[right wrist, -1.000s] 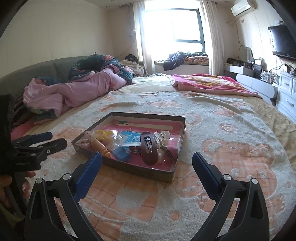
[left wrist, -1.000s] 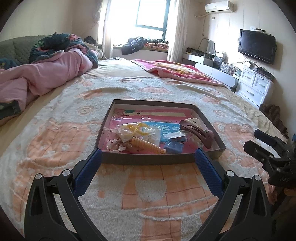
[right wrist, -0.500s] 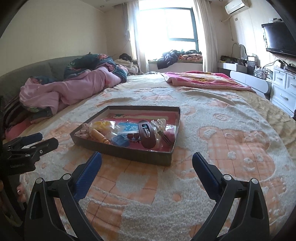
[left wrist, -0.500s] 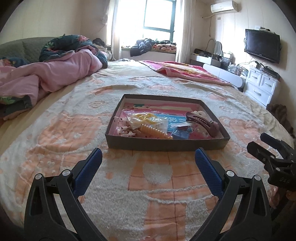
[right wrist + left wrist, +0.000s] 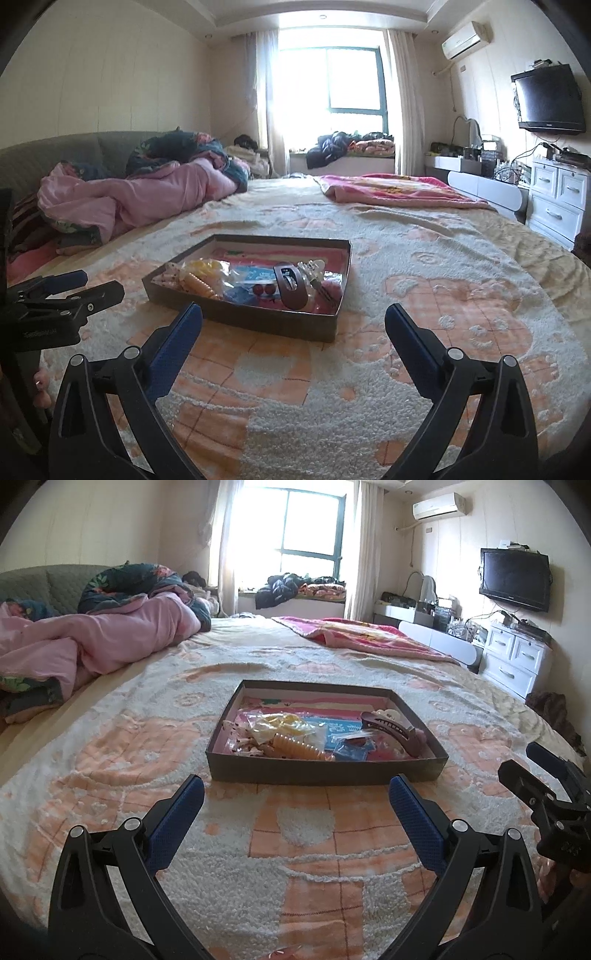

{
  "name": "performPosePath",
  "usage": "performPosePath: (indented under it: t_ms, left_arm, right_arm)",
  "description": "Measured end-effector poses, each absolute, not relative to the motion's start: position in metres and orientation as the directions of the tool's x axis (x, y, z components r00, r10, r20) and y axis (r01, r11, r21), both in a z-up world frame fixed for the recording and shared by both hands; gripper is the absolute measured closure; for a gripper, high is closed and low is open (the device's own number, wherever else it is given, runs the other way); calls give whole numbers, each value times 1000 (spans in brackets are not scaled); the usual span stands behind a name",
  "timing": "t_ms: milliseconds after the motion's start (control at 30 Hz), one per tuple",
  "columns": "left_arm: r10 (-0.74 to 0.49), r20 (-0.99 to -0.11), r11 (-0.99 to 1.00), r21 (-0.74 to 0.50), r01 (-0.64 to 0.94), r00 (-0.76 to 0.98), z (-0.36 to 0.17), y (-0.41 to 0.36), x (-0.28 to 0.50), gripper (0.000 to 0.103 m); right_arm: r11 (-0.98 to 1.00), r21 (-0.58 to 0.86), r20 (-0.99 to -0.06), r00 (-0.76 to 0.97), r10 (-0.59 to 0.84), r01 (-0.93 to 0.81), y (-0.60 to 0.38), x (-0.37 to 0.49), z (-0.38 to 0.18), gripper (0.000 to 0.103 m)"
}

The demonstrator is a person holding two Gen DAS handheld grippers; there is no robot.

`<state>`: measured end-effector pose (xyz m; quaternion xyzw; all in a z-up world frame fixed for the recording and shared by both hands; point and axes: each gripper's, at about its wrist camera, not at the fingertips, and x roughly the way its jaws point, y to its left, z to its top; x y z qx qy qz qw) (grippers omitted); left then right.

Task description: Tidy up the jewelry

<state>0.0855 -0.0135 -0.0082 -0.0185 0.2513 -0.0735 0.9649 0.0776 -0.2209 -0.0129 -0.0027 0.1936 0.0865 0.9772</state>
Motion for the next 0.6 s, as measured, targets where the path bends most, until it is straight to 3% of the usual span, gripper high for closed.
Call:
performPosePath:
  t_ms: [333,600]
  left_arm:
    - [-143,-415,990,-61,129,898,-6,-15,77,11]
    - [-131,-408,991,-58,118,903,-8,-14,80,11]
  right_arm:
    - [989,-22,-231,963,137,-146,-219,62,-5,6]
    - [991,-2,-271,954,132,-137,-224,77,-11,6]
